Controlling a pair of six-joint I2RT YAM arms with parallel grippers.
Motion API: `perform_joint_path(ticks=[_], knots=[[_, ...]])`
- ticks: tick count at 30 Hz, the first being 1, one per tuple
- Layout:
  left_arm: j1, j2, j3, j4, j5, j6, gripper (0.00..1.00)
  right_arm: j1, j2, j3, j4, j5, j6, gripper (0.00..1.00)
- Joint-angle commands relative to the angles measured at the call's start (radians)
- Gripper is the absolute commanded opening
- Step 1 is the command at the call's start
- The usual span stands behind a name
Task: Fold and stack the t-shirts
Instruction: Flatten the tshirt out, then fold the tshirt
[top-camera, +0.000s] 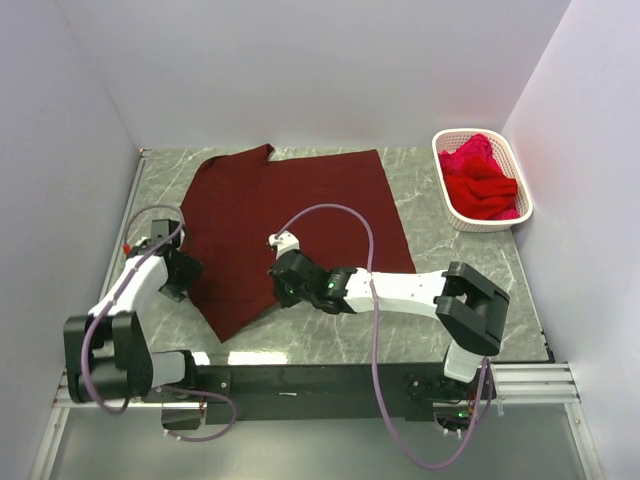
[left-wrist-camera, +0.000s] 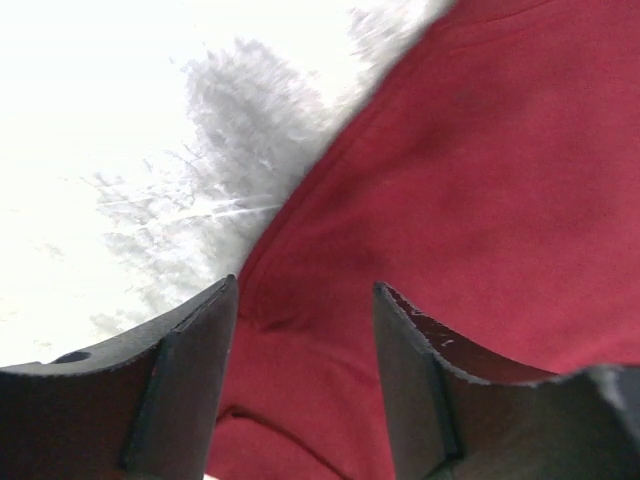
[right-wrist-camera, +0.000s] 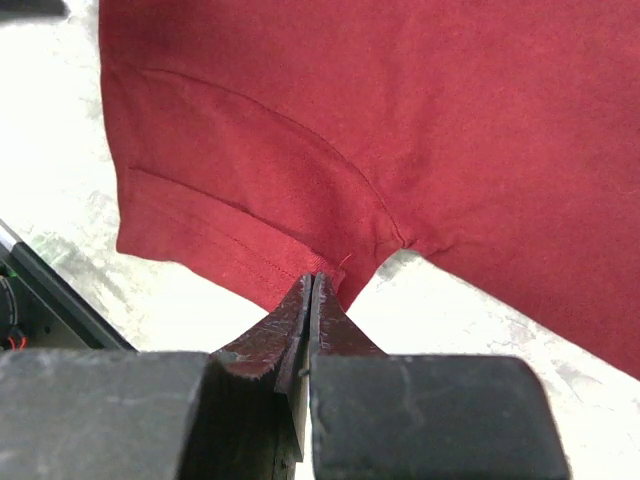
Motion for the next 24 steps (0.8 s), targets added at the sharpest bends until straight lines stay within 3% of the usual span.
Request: perform_joint_path(ticks=[1,4,6,7,10,15,21,24], knots=[[-0.016,-0.089,0.064,-0.083,-0.056,0.043,0.63,0.008,0.011,0.010,0.032,-0.005,0.005,0.00],[-0.027,-0.106,0.051,-0.108,-0.004,-0.016,0.66,0.009,-0.003,-0.030,0.055,-0.007,0.013,0.03],[-0.044,-0.112,0.034,-0.125,-0.010,-0.058,0.63,0.011,-0.032,-0.056,0.062,0.024,0.028,0.14],[-0.052,-0.116,0.010,-0.128,-0.010,-0.072,0.54,0.011,-0.041,-0.083,0.065,0.039,0.034,0.17],[-0.067,-0.144,-0.047,-0.119,0.002,-0.128,0.43,0.006,-0.081,-0.117,0.035,0.132,0.094,0.25],[-0.090,-0.130,-0.086,-0.093,0.006,-0.156,0.44,-0.037,-0.170,-0.134,-0.092,0.299,0.198,0.28],[-0.090,-0.086,-0.064,-0.057,-0.033,-0.155,0.55,-0.225,-0.329,-0.246,-0.165,0.306,0.258,0.32],[-0.090,-0.054,-0.058,-0.016,-0.017,-0.133,0.55,-0.303,-0.371,-0.298,-0.206,0.318,0.286,0.34]])
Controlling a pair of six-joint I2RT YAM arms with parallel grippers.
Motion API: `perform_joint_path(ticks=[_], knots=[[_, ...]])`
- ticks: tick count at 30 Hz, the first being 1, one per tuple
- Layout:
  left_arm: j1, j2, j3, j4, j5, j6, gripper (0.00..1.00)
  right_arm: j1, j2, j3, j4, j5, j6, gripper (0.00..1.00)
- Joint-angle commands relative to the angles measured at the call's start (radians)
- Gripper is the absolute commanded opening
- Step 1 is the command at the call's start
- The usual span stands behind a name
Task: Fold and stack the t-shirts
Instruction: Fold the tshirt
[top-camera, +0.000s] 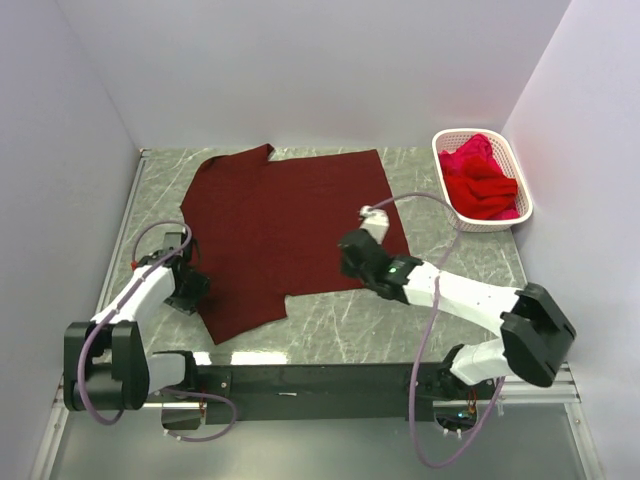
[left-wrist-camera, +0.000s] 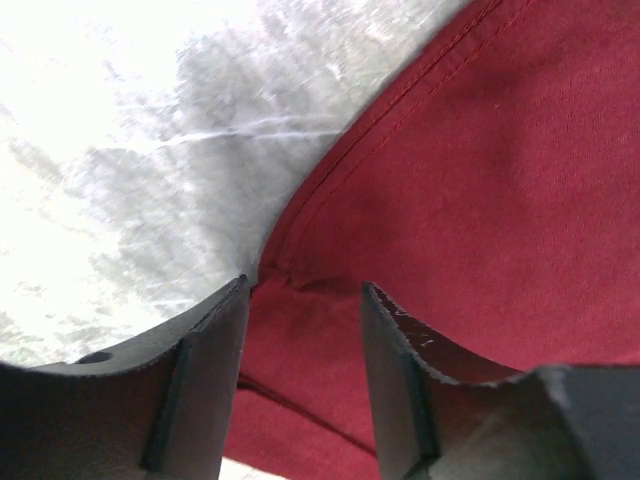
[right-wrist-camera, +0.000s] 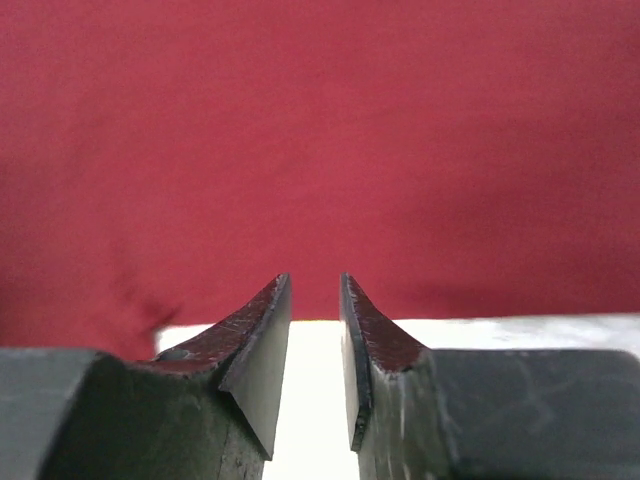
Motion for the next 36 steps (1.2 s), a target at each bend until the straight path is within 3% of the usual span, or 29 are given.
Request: perform_joint_path(ticks=[1,9,12,15,24,36], knots=[[-0.005,0.033,0.030,0.058,-0.009,0.011,0.53,-0.059,-0.050,-0.068,-0.079,0.054,0.072,0.34],[-0.003,0.062,-0.003,0.101,-0.007,0.028,0.33,-0.295,-0.129,-0.229,-0.079,-0.029,0.151,0.37],[-0.003,0.070,-0.007,0.104,-0.006,0.036,0.20,-0.356,-0.165,-0.257,-0.087,-0.035,0.167,0.41],[-0.005,0.047,-0.004,0.096,-0.015,0.037,0.01,-0.401,-0.189,-0.274,-0.102,-0.030,0.187,0.45],[0.009,-0.033,0.022,0.058,-0.019,0.075,0.01,-0.562,-0.172,-0.308,-0.111,-0.130,0.211,0.49],[0.052,-0.076,0.042,0.070,0.017,0.126,0.01,-0.575,-0.060,-0.275,-0.128,-0.180,0.245,0.45]])
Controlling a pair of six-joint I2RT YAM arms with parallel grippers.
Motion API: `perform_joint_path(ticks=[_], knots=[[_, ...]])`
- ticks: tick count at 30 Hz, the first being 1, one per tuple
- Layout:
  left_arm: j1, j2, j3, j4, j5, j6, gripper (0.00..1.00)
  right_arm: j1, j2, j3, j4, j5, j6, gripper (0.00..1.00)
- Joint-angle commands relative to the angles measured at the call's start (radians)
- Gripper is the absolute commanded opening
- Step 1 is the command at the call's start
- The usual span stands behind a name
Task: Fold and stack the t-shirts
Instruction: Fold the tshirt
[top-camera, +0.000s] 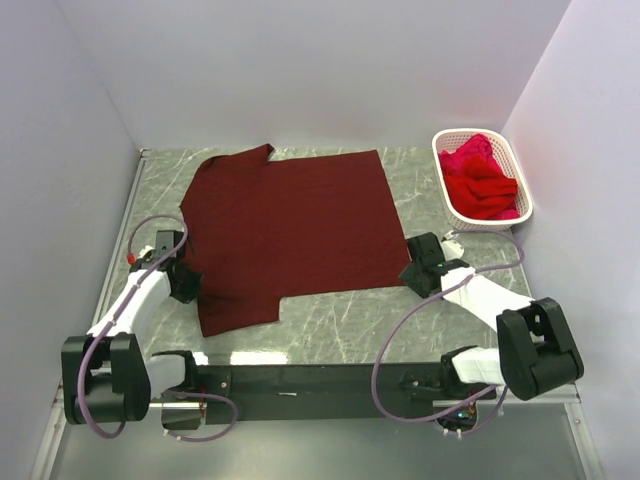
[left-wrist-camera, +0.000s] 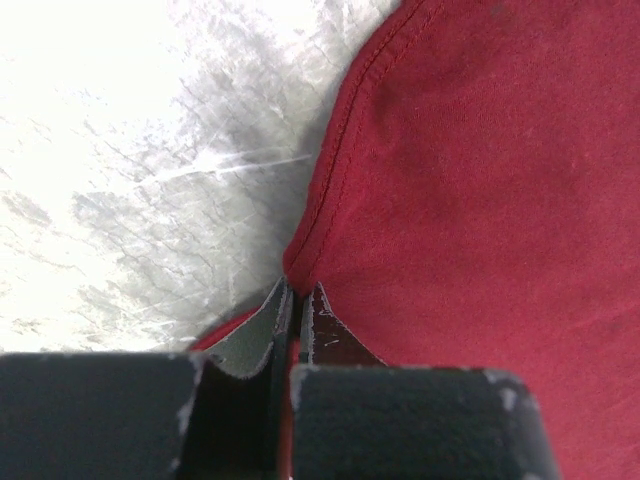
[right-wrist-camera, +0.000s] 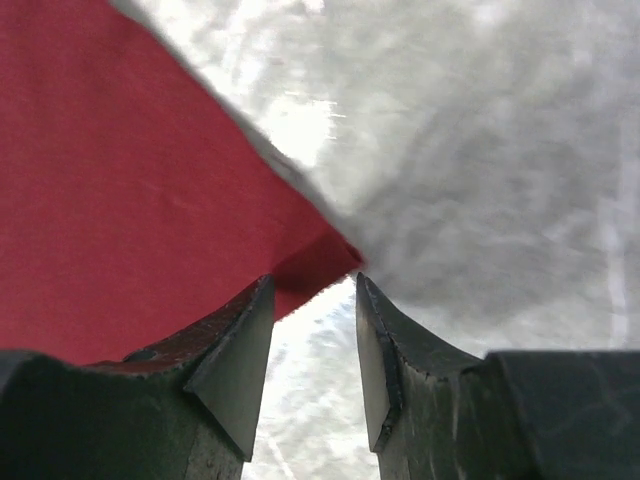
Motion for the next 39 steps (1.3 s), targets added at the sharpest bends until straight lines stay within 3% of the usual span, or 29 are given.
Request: perform_joint_path(ticks=[1,6,11,22,28,32,39], knots=[[0.020,-0.021,0.041,0.009,0.012,0.042,0.01,-0.005,0.050,0.022,-0.005,-0.022,0.035,0.45],[0.032,-0.005,0.041,0.025,0.030,0.060,0.01,-0.007,0.084,0.041,-0.023,-0.015,0.047,0.42],[0.040,-0.022,0.043,0.019,0.046,0.068,0.01,-0.007,0.080,0.039,-0.029,-0.019,0.034,0.00],[0.041,-0.212,0.032,-0.124,0.044,-0.023,0.01,-0.008,-0.225,-0.057,-0.150,-0.025,-0.002,0.00],[0.041,-0.286,0.026,-0.164,0.052,-0.047,0.01,-0.008,-0.281,-0.067,-0.180,-0.057,-0.012,0.00],[0.041,-0.220,0.069,-0.110,0.055,-0.033,0.01,-0.013,-0.218,0.016,-0.161,-0.053,-0.038,0.00],[0.043,0.033,0.231,-0.028,0.070,0.033,0.01,-0.042,-0.030,0.202,-0.103,-0.077,-0.098,0.00]])
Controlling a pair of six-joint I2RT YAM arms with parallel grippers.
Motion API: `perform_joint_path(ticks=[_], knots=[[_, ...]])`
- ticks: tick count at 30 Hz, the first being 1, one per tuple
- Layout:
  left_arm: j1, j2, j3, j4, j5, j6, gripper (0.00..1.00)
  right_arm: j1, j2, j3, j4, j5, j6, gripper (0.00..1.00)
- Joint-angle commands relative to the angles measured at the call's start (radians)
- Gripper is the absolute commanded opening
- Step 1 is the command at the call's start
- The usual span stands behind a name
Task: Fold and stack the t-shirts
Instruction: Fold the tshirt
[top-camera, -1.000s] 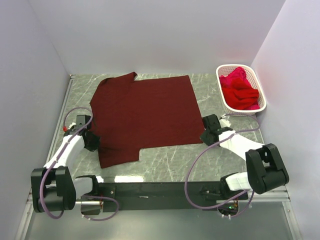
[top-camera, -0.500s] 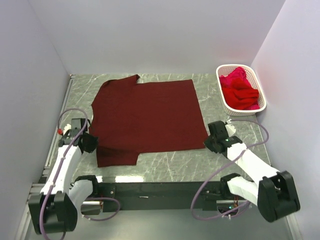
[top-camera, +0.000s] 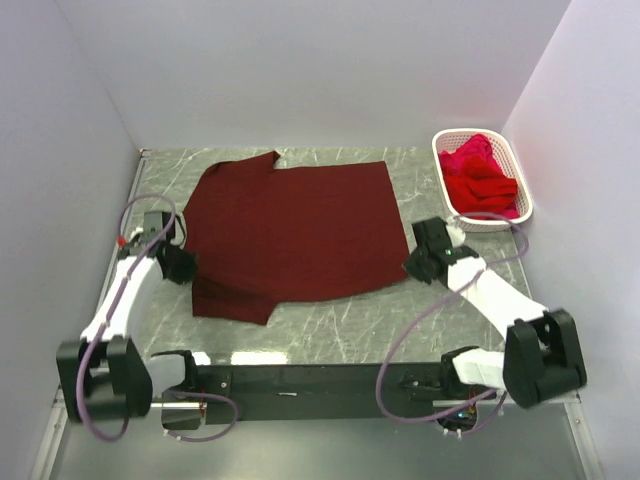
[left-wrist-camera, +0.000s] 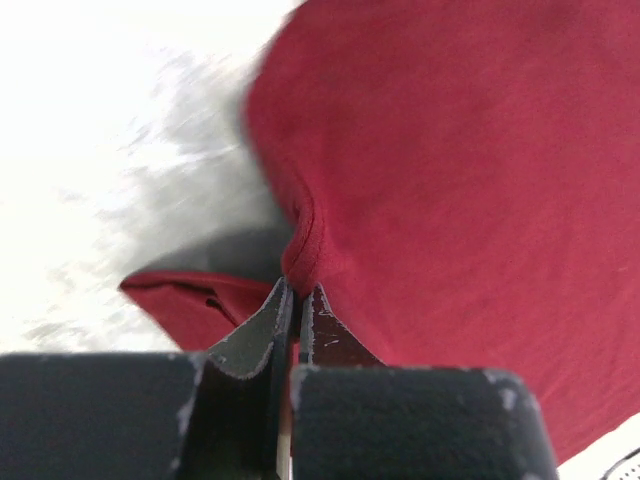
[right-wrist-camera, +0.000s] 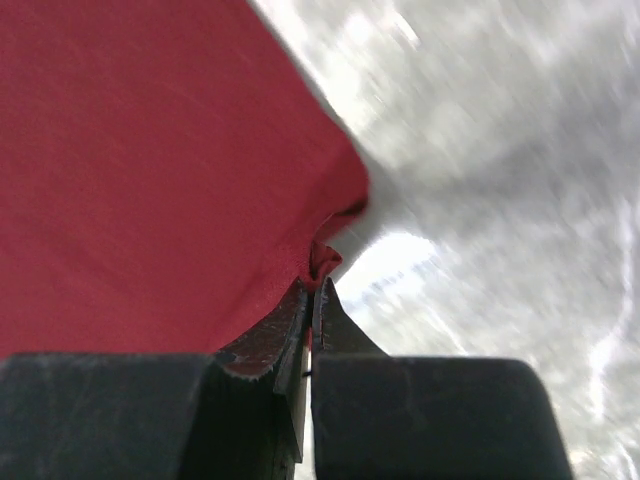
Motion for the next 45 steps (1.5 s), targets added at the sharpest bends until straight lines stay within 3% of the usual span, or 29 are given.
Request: perform_joint_path(ticks=[1,12,16,45], knots=[[0.007,0.093,0.121,0.081,0.000,0.041,0.01,-0.019,0.104,0.130,0.057,-0.001,-0.049,0.00],[0.033,0.421,0.357,0.136,0.060,0.087,0.01,-0.066,0.410,0.406,0.082,-0.037,-0.087,0.00],[0.045,0.477,0.392,0.145,0.072,0.096,0.01,-0.077,0.454,0.449,0.080,-0.043,-0.092,0.00],[0.133,0.644,0.554,0.178,0.224,0.136,0.01,-0.137,0.609,0.629,0.082,-0.067,-0.110,0.00]])
